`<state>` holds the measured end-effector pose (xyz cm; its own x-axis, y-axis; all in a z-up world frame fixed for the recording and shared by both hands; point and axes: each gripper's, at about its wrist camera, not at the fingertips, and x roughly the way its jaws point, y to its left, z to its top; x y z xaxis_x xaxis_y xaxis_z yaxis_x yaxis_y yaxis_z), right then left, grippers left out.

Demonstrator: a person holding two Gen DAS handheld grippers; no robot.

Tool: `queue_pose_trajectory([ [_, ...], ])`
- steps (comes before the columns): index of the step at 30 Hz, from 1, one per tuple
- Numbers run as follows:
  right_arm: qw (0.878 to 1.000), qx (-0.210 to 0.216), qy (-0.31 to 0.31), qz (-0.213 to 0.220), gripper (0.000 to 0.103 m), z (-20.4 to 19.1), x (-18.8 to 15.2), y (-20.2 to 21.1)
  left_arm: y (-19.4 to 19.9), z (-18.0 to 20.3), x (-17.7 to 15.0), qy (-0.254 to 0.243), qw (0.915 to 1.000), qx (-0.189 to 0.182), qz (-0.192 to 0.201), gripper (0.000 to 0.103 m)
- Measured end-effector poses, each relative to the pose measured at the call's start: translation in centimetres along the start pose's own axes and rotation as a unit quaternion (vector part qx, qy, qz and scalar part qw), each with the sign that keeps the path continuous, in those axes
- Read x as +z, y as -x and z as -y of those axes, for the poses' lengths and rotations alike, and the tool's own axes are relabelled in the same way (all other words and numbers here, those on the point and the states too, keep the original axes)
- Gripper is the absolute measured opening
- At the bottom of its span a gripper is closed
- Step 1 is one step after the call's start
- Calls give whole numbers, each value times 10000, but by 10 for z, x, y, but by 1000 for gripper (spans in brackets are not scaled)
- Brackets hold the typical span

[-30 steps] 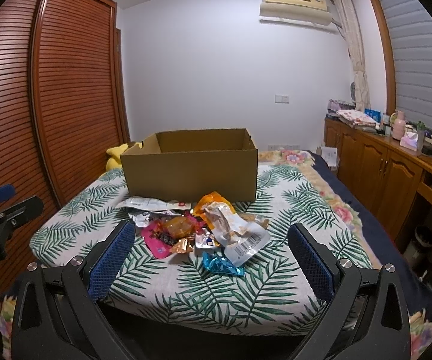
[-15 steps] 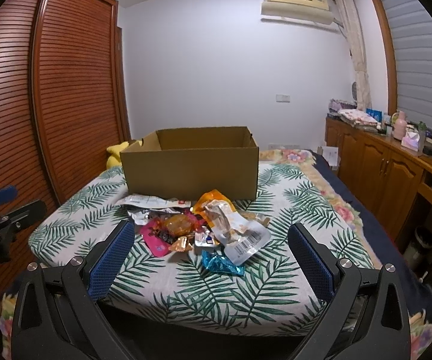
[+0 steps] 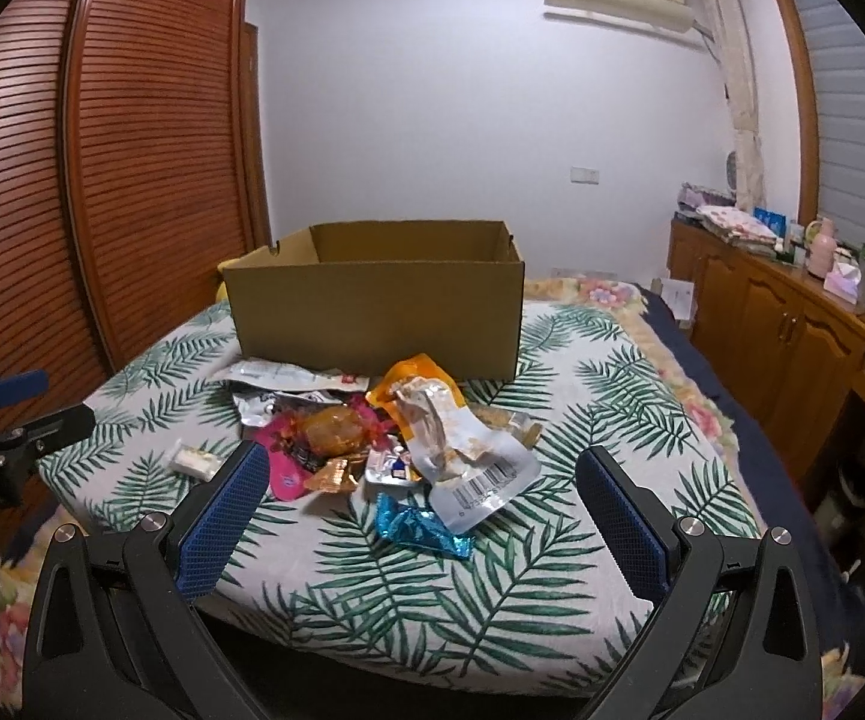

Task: Organize snacks
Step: 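Grasp the small white bar with the left gripper while the right grasps the orange bag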

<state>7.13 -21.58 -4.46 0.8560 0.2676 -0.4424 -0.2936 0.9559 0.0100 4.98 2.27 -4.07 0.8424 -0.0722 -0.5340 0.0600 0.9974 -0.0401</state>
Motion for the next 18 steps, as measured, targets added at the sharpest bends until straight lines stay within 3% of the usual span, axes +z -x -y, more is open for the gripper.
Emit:
queue_pose_trajectory([
  [9,9996,192,82,-189,103,11,1,-28,-48,-7,-4,-252,9973,-351,-601,95],
  [18,9985,356,-50,-417,103,19,-6,-54,-95,-15,-9,-893,9881,-240,-1229,94],
])
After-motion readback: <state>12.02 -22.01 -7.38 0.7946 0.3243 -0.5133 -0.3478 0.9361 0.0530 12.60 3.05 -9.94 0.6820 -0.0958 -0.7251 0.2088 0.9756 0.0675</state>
